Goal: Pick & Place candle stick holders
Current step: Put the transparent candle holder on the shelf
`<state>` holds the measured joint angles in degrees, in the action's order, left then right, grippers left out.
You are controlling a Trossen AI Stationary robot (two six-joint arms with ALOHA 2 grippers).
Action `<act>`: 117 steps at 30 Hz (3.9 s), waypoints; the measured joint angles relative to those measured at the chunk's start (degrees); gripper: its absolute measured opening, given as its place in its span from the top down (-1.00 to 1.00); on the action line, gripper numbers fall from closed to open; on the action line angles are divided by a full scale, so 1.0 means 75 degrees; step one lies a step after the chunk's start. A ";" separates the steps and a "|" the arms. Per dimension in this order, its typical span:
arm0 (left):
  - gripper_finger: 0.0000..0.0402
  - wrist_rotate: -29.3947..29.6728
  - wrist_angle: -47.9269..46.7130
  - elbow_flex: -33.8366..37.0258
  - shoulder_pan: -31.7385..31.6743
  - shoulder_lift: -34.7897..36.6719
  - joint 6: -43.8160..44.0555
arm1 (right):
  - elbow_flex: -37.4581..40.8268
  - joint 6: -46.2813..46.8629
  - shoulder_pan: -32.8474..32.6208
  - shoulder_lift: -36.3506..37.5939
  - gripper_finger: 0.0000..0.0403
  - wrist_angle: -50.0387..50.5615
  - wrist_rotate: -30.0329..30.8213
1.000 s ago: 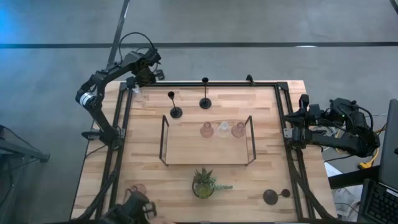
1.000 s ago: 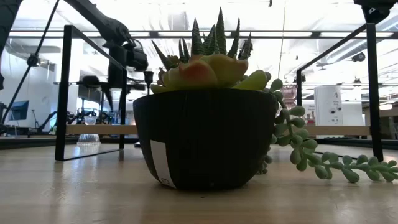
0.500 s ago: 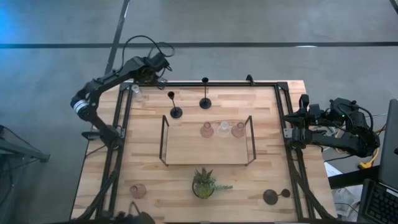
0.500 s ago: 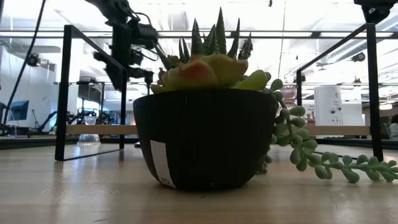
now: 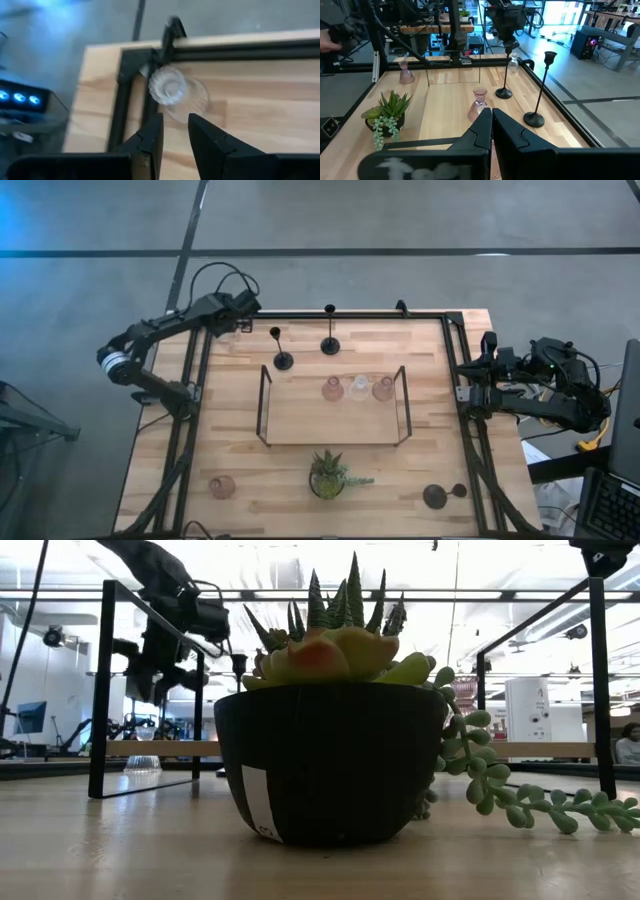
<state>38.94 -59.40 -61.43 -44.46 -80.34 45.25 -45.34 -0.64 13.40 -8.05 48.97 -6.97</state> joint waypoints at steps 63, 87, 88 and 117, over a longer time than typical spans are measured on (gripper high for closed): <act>0.53 -0.0865 0.0639 -0.0562 -0.1299 -0.2146 -0.1908 | 0.0000 0.0000 -0.0001 0.0000 0.96 0.0003 0.0000; 0.81 -0.2615 0.0088 -0.0836 -0.1255 -0.1885 -0.3691 | 0.0000 0.0000 -0.0001 0.0000 0.96 0.0003 0.0001; 0.81 -0.2723 -0.0081 -0.0917 -0.1258 -0.1842 -0.3760 | 0.0000 0.0000 0.0000 0.0000 0.96 0.0000 0.0000; 0.82 -0.5072 -0.2704 -0.6497 -0.0600 0.0337 -0.5730 | -0.0002 0.0000 0.0001 0.0000 0.96 0.0002 -0.0001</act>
<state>0.90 -79.68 -110.15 -48.96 -77.81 2.28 -45.36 -0.64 13.41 -8.05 48.99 -6.98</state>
